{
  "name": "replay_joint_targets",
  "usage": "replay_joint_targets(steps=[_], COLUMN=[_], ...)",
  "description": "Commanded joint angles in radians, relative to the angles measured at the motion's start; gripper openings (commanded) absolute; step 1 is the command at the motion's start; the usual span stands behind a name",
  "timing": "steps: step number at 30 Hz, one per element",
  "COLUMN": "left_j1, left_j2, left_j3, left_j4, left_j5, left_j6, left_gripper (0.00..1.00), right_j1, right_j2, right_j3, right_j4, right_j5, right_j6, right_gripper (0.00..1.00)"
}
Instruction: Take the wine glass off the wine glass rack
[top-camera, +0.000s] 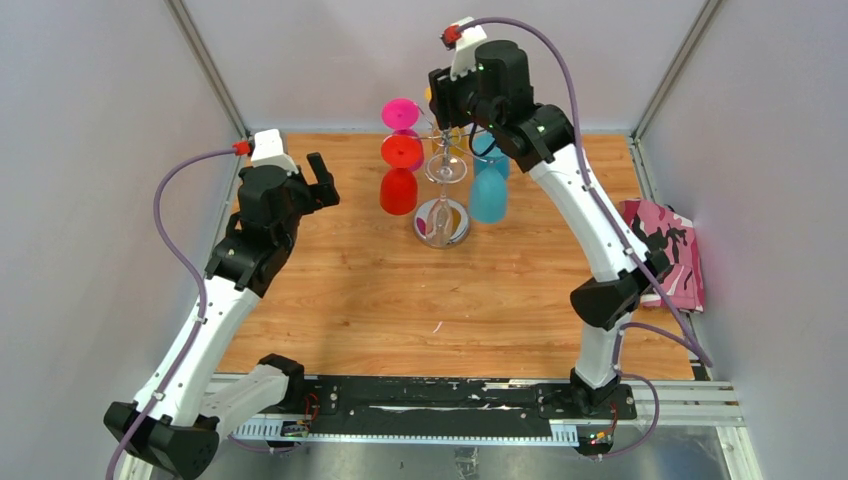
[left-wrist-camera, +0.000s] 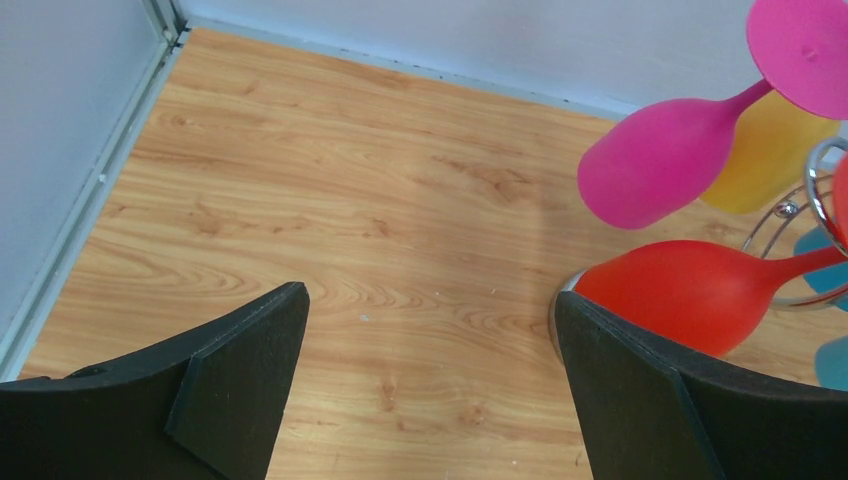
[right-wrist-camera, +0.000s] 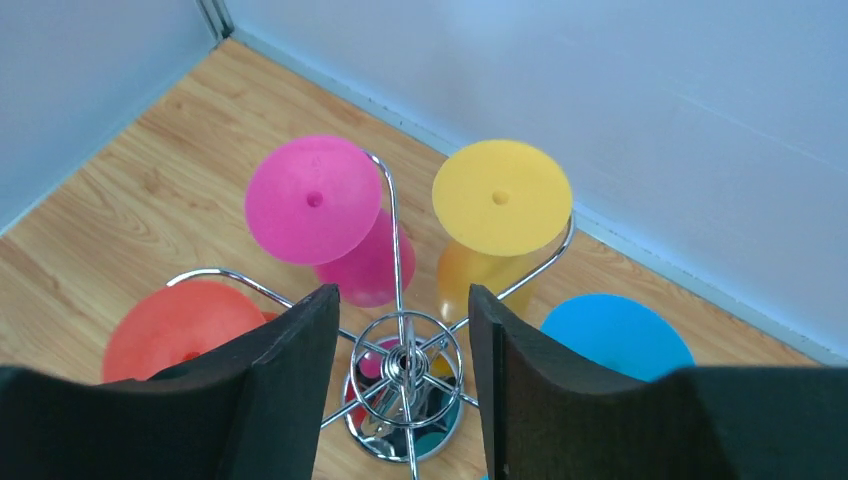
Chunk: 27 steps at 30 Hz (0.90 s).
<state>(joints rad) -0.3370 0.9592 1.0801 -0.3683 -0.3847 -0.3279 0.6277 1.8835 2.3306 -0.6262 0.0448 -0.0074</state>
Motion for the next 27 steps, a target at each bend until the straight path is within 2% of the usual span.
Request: replay_joint_targets(steps=[1,5,8,11,13,15,17,20,22,24,27], left_j1=[-0.004,-0.004,-0.003,-0.002,-0.002,0.006,0.047,0.184,0.255,0.284,0.287], left_j2=[-0.001,0.005,-0.002,-0.011,-0.001,0.035,0.066,0.09,0.13,0.172,0.201], left_j3=[-0.009,-0.011,-0.025,-0.042,-0.029,0.017,0.045,-0.004,-0.036,-0.038,-0.056], left_j4=[0.028,0.034,0.059,0.101,0.133,0.142,0.2,0.453,0.611,0.679,0.722], left_j5=[-0.005,0.006,0.012,0.011,0.052,0.137,0.285,0.595,0.735,0.814,0.859], left_j6=[-0.013,-0.018,-0.033,-0.067,-0.079,-0.094,-0.153,-0.373,-0.515,-0.588,-0.619], left_gripper=[1.0,1.0,1.0,1.0,1.0,1.0,1.0,1.0,1.0,0.99,0.98], right_j1=[-0.013,-0.013,-0.048,-0.175,-0.307,-0.432,-0.519,-0.603,-0.618,-0.648,-0.654], right_j2=[-0.109,-0.228,-0.353,-0.49,-0.556,-0.58,-0.555,-0.49,-0.446,-0.396,-0.316], right_j3=[-0.04,-0.159,-0.312,-0.508,-0.628,-0.724,-0.767,-0.809,-0.823,-0.819,-0.788], right_j4=[0.088,0.148,0.201,0.265,0.321,0.406,0.469,0.585,0.678,0.749,0.836], right_j5=[-0.007,0.044,0.086,0.006,-0.162,-0.345,-0.485,-0.655,-0.727,-0.789,-0.864], right_j6=[-0.002,-0.001,0.048,0.188,0.306,0.405,0.497,0.618,0.69,0.747,0.837], right_gripper=[0.59,0.65,0.63,0.58,0.58,0.58,0.58,0.57,0.54,0.52,0.46])
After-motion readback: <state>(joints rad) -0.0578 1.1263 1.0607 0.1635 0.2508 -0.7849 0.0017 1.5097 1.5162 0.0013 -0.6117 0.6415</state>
